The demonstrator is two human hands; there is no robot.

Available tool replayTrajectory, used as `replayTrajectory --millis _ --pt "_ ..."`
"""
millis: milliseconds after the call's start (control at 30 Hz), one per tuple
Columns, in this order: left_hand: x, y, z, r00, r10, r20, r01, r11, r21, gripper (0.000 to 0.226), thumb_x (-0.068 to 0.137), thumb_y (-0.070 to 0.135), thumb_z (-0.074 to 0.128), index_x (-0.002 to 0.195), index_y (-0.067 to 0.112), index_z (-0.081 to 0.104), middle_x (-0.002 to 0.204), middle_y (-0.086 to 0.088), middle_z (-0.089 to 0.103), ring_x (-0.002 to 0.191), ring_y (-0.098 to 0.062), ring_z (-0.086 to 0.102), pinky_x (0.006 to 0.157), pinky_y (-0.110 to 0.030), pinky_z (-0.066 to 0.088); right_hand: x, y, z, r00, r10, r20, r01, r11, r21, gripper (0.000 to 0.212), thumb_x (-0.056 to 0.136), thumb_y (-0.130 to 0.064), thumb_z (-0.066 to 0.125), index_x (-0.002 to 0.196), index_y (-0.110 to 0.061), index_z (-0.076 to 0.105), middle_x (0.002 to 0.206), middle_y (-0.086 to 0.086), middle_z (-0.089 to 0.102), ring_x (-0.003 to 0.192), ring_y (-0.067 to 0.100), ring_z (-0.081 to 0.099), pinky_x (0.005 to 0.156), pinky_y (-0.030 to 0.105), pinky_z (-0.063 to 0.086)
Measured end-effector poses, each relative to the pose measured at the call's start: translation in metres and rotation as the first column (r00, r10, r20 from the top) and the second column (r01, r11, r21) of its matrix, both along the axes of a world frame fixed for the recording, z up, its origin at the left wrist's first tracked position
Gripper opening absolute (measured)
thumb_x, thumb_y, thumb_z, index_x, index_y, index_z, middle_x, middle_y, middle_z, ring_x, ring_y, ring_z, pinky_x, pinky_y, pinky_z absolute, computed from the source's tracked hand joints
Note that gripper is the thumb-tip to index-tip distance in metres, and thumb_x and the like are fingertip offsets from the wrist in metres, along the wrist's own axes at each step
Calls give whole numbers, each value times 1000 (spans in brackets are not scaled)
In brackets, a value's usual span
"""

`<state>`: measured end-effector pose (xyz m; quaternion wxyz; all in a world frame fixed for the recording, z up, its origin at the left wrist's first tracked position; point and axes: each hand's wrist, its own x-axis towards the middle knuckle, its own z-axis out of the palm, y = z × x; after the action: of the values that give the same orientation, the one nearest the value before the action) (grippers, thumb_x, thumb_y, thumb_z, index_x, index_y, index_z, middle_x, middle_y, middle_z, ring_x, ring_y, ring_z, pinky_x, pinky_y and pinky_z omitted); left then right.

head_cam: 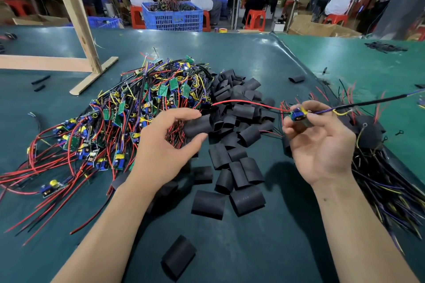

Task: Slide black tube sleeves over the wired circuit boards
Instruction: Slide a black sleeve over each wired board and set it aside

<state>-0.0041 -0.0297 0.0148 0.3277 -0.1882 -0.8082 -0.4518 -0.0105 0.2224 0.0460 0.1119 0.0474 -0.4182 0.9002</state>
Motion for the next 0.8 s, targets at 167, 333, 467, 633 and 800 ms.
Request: replayTrajectory --millis 167,333,467,633,800 --pt "0 1 -1 998 -41 -37 42 999 28 39 78 14 82 111 24 64 108 9 69 102 -14 65 86 -33 52 -4 -3 -2 1000 -27 -5 27 996 79 16 84 -4 63 89 -16 55 74 2 55 57 14 48 53 21 39" --pt "1 1 -2 993 -116 -14 117 992 47 40 77 13 80 112 19 64 106 8 70 98 -16 67 84 -37 53 -4 -7 -4 1000 -10 -6 11 990 141 20 75 -2 66 92 -12 63 72 2 59 57 11 51 51 19 41" --pt "3 5 -2 986 -158 51 153 984 90 39 79 8 73 116 14 62 102 8 68 94 -10 66 86 -22 50 -3 -9 -6 999 31 25 -35 983 179 17 83 0 61 97 -9 62 73 7 68 60 14 62 53 19 47" --pt "8 12 1 933 -172 315 140 983 120 43 77 8 45 113 23 63 82 12 47 64 -4 40 58 -13 33 0 -16 -7 995 78 60 -87 980 179 25 75 -4 67 99 -10 62 76 12 70 66 23 70 61 23 56" --pt "12 16 4 885 -261 384 228 965 131 9 83 20 64 87 23 72 68 8 46 56 -4 34 58 -17 30 2 -31 -13 991 114 69 -126 970 207 34 70 3 70 101 -8 63 77 11 68 67 23 68 66 25 57"
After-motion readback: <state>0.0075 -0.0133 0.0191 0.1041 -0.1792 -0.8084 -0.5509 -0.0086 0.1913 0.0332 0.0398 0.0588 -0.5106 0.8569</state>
